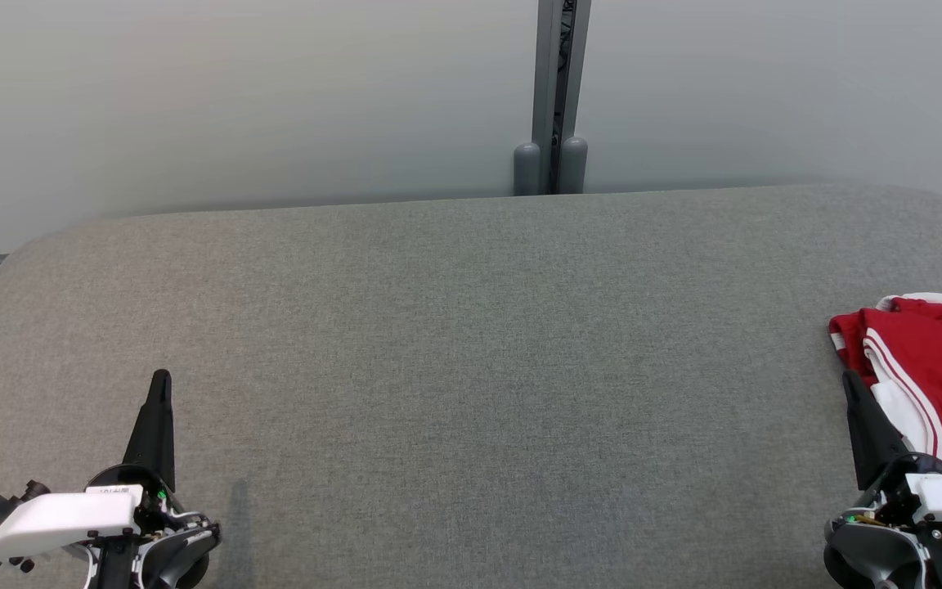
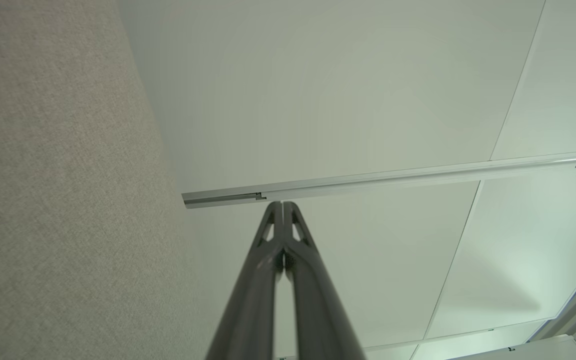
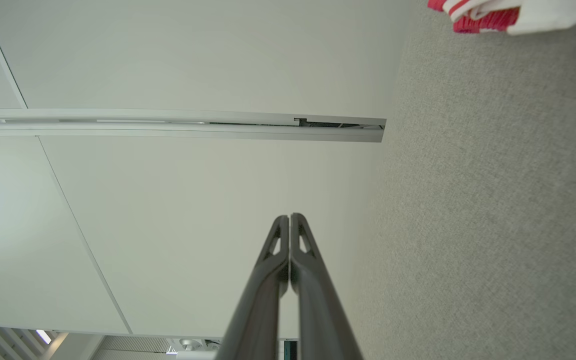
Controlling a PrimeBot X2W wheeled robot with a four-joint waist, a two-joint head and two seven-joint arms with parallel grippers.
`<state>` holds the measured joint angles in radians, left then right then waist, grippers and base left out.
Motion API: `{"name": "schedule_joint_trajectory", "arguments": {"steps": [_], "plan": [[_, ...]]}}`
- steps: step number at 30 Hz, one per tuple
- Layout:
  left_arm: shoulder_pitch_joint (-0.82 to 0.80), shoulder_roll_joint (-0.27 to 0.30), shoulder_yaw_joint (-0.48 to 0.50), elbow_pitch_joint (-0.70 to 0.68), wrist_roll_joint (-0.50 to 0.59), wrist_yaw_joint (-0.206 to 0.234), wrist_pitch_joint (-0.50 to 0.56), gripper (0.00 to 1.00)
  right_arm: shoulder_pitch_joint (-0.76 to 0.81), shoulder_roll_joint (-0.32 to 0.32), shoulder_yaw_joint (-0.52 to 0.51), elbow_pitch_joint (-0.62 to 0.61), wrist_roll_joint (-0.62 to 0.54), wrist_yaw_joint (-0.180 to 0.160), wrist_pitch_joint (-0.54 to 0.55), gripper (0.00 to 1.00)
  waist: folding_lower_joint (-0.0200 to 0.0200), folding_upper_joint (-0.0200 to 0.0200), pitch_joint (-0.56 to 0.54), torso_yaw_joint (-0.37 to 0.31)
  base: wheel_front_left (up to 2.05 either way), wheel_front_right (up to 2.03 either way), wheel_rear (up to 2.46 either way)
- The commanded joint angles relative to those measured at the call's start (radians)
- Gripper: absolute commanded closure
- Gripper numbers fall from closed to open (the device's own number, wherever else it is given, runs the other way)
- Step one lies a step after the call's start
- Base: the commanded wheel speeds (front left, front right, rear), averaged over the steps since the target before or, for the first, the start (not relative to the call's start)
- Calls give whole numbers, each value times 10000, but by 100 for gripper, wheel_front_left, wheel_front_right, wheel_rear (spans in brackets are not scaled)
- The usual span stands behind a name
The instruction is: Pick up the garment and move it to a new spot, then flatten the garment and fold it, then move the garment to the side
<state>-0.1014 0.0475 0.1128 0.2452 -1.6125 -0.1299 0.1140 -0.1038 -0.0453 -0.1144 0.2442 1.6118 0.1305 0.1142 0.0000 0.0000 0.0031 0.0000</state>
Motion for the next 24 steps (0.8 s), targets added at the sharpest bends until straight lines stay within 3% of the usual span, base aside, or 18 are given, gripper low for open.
{"name": "schedule_joint_trajectory", "arguments": {"steps": [1,24], "plan": [[-150,53,40,-32,-14,-40,33,100,-88,-92,-10,-31,26,4,33,100,0,0,0,0,0,0,0],[-150,53,39,-32,-14,-40,32,100,-88,-93,-9,-31,26,4,33,100,0,0,0,0,0,0,0]]}}
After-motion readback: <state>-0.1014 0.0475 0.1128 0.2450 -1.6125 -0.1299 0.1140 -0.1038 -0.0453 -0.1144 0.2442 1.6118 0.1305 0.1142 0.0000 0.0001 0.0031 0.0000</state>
